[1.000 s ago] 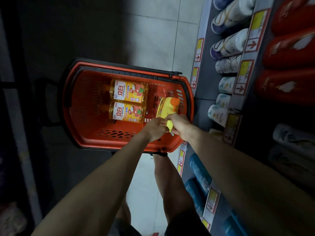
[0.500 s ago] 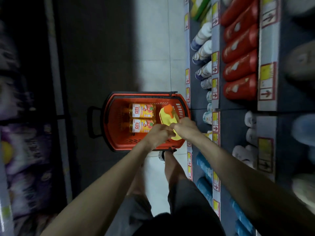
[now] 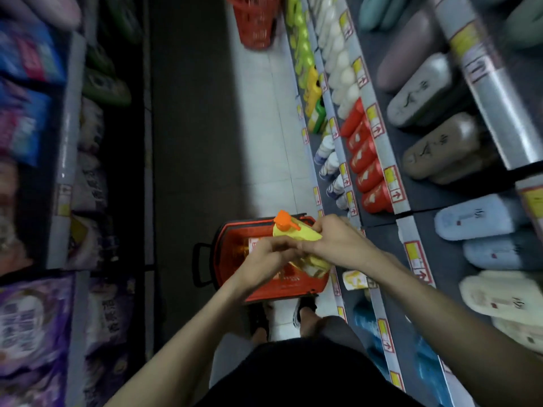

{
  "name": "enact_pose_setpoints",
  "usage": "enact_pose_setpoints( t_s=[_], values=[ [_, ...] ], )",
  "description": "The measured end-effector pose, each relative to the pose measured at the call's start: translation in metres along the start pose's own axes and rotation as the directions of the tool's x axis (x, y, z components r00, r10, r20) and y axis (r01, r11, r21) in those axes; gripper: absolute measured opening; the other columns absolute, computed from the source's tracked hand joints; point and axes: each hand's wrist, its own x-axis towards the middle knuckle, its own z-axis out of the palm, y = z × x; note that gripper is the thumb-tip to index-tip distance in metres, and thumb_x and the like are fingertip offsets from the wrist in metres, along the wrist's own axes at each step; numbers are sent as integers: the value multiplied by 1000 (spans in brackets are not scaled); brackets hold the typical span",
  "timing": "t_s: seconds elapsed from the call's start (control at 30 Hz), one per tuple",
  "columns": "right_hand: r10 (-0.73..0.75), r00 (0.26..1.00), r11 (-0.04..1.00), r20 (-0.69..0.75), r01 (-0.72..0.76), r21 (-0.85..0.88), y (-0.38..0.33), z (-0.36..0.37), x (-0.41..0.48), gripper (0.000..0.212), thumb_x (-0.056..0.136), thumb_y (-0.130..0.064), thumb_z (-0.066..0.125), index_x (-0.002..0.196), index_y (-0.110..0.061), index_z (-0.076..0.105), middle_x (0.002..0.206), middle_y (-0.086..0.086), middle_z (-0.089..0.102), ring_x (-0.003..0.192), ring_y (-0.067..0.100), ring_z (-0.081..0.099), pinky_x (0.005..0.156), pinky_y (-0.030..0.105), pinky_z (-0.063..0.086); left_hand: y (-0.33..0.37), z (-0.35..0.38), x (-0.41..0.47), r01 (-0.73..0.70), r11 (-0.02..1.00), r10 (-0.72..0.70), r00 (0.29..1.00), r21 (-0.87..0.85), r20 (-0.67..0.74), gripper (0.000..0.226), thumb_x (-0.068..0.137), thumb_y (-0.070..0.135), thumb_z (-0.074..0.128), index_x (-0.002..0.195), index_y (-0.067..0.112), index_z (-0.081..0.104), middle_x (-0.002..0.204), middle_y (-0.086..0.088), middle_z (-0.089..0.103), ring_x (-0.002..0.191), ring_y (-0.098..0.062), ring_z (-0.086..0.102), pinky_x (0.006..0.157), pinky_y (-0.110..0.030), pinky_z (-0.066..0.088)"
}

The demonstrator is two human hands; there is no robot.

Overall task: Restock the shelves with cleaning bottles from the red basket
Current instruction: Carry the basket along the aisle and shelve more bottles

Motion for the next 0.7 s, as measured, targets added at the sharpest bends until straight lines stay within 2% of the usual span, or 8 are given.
enact_pose_setpoints(
  t_s=[0.07,0.13,0.2,0.3,0.4,0.53,0.6,0.7],
  values=[
    [-44,997,999,-64,43,-14,-12,-16,-21,60,74,-72,75,66,-13,64,63,5,62,67,22,63,50,34,34,12,-9,-17,-79,997,79,996,8,-43,13,92,11,74,103,6,80,101,-20,78,93,-26,73,89,-38,56],
    [-78,990,996,-116,71,-60,-24,-34,-37,51,77,-62,79,63,-16,61,60,1,57,63,21,62,50,34,36,23,-19,-33,-144,989,146,985,33,-89,9,91,13,77,99,9,80,100,-19,78,95,-34,74,91,-47,57],
    [-127,977,989,-169,111,-103,-36,-53,-56,48,77,-58,81,63,-16,62,58,-1,56,59,16,59,52,35,37,32,-28,-46,-186,979,195,974,82,-116,8,91,13,83,97,10,78,97,-12,79,94,-28,75,92,-46,58],
    [-243,940,963,-238,204,-176,-57,-80,-88,45,78,-56,80,66,-15,65,59,4,59,57,14,58,51,37,36,49,-42,-57,-233,969,244,957,86,-155,35,76,30,96,100,17,74,103,-6,78,101,-31,75,93,-47,61],
    [-354,898,927,-260,300,-224,-79,-110,-116,43,80,-54,81,68,-16,66,61,5,60,58,14,57,54,40,39,83,-47,-62,-318,938,329,942,140,-61,57,68,39,100,116,31,70,117,2,76,110,-20,74,98,-44,59],
    [-474,830,876,-294,409,-256,-111,-147,-147,48,82,-50,86,61,-15,61,54,0,46,51,14,40,53,33,27,135,-42,-70,-445,892,442,896,82,46,63,70,21,100,126,20,70,119,-1,79,114,-19,74,99,-35,57],
    [-503,797,864,-335,448,-230,-121,-162,-158,42,81,-50,87,68,-13,70,60,5,59,56,19,52,55,43,38,156,-38,-74,-517,856,516,856,28,46,67,63,26,100,122,17,72,116,-4,80,112,-21,75,94,-32,59],
    [-534,733,842,-421,508,-182,-128,-181,-170,38,77,-53,85,75,-16,75,71,6,70,68,19,65,67,47,51,180,-36,-84,-604,796,602,797,-49,-50,78,54,43,103,119,11,74,114,-9,80,110,-28,76,92,-35,62]
  ],
)
